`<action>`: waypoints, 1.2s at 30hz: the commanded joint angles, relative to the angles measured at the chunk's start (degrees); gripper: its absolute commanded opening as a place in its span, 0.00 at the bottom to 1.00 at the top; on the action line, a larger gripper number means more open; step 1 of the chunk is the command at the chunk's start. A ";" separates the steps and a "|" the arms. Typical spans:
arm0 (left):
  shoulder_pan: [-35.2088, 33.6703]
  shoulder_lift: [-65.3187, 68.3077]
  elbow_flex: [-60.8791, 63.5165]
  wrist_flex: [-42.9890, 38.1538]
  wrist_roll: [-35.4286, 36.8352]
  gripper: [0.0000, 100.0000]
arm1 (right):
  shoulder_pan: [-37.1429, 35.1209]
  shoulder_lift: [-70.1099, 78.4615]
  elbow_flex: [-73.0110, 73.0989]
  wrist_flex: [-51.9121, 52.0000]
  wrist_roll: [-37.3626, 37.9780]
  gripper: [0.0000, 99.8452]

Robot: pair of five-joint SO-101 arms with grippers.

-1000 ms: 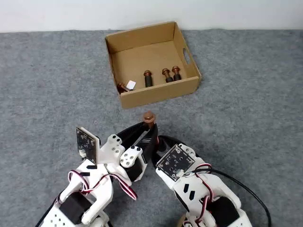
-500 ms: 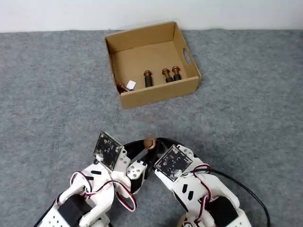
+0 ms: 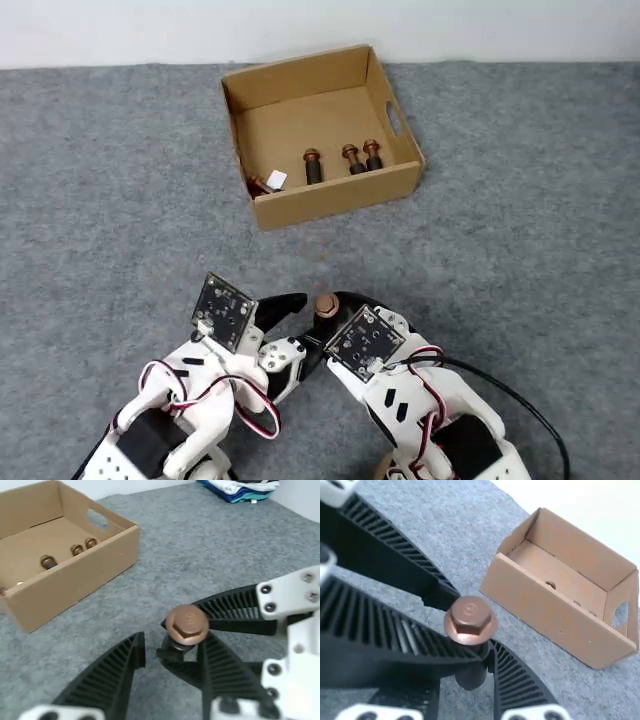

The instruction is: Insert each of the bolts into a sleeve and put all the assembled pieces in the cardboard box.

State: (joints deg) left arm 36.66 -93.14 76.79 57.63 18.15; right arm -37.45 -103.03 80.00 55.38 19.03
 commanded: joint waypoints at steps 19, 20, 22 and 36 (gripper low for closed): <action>-14.33 0.09 -10.33 10.20 -0.79 0.00 | 11.82 -0.40 -0.62 -1.19 -13.54 0.01; -17.14 0.09 -8.75 9.76 -0.79 0.01 | 14.20 -0.31 -1.41 -1.19 -17.23 0.01; -22.59 0.09 -4.88 8.53 -0.79 0.01 | 18.33 -0.22 -3.16 -0.57 -24.26 0.01; -35.08 0.09 20.00 -11.16 -6.95 0.00 | 21.67 33.71 -24.88 -8.40 -32.53 0.01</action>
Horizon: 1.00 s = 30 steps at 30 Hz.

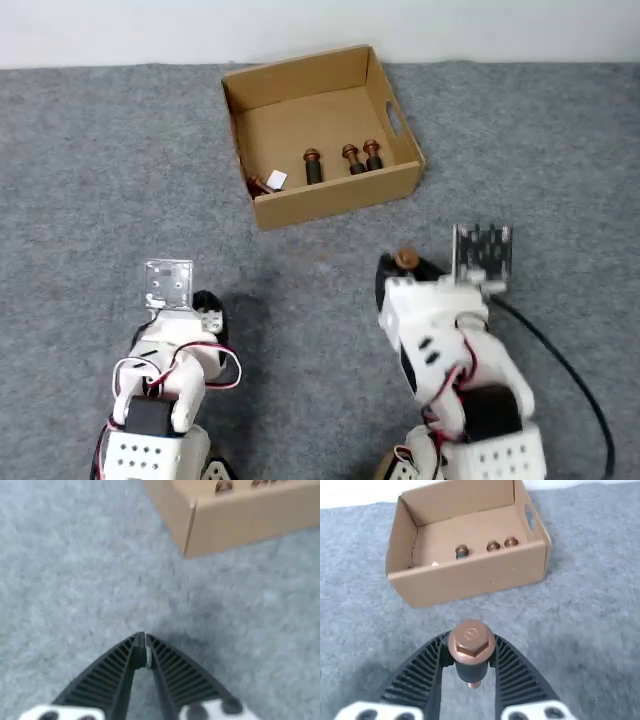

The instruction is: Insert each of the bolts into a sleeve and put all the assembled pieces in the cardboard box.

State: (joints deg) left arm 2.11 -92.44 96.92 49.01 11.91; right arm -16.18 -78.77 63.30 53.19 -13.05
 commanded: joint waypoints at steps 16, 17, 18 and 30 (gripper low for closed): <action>-5.10 -0.53 -0.13 -2.99 -0.79 0.00 | -0.92 61.93 -45.63 -32.22 9.58 0.01; -5.10 -0.53 -0.13 -2.99 -0.79 0.00 | -0.92 64.92 -47.74 -32.48 10.37 0.01; -5.10 -0.53 -0.13 -2.99 -0.79 0.00 | -0.92 67.82 -49.67 -32.57 10.99 0.01; -5.19 -0.44 -0.13 -2.64 -1.05 0.00 | -3.12 94.55 -66.29 -28.35 11.52 0.01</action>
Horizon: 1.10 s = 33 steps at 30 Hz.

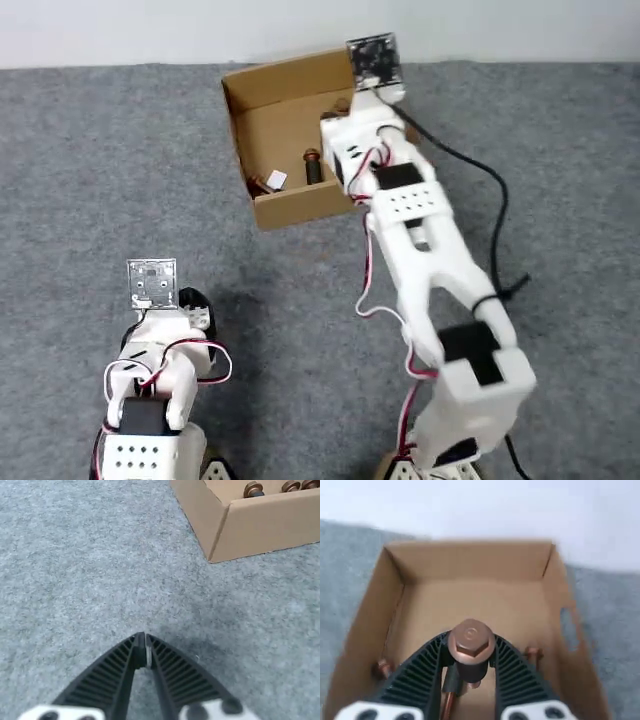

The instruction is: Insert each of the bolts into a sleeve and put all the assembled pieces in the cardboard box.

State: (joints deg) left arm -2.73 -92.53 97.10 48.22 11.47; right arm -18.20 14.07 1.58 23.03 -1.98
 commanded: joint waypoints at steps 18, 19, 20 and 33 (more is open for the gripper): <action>-0.18 -0.26 -0.31 5.98 -0.35 0.00 | -1.63 9.63 -4.75 13.32 0.79 0.08; -0.18 -0.62 -0.48 8.44 -0.35 0.00 | -1.63 9.45 -5.36 15.08 0.79 0.12; -0.18 -0.88 -0.66 9.58 -0.35 0.00 | -1.63 9.01 -6.07 17.19 0.62 0.16; -0.26 -5.54 -0.31 10.02 -0.35 0.00 | -1.27 -9.19 -11.78 33.19 0.35 0.00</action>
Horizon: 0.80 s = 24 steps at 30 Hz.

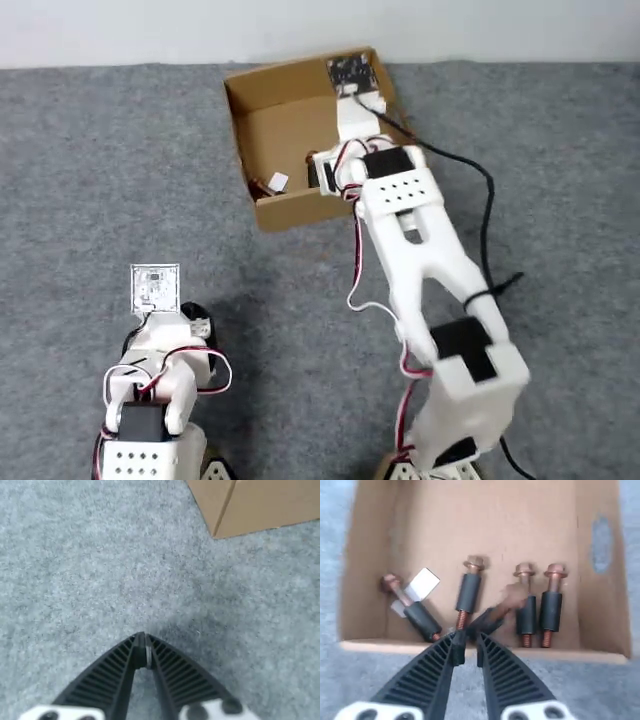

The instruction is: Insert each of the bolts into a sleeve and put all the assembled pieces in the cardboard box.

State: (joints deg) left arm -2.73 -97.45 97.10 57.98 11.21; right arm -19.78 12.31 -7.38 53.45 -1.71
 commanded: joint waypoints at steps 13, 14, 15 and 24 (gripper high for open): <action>-0.26 -0.62 -0.31 0.26 -0.09 0.00 | 0.31 -28.62 -2.73 24.13 -8.35 0.01; -0.26 -0.62 -0.31 0.26 -0.09 0.00 | 0.31 -30.20 -2.73 26.15 -9.05 0.01; -0.26 -0.62 -0.31 0.26 -0.09 0.00 | 0.40 -31.78 -2.73 28.00 -9.76 0.01; -0.26 -0.62 -0.31 0.26 -0.09 0.00 | 3.30 -50.86 20.48 32.22 -16.88 0.01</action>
State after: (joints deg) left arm -2.73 -97.45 97.10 57.98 11.21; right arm -19.08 -31.21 2.90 87.56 -16.92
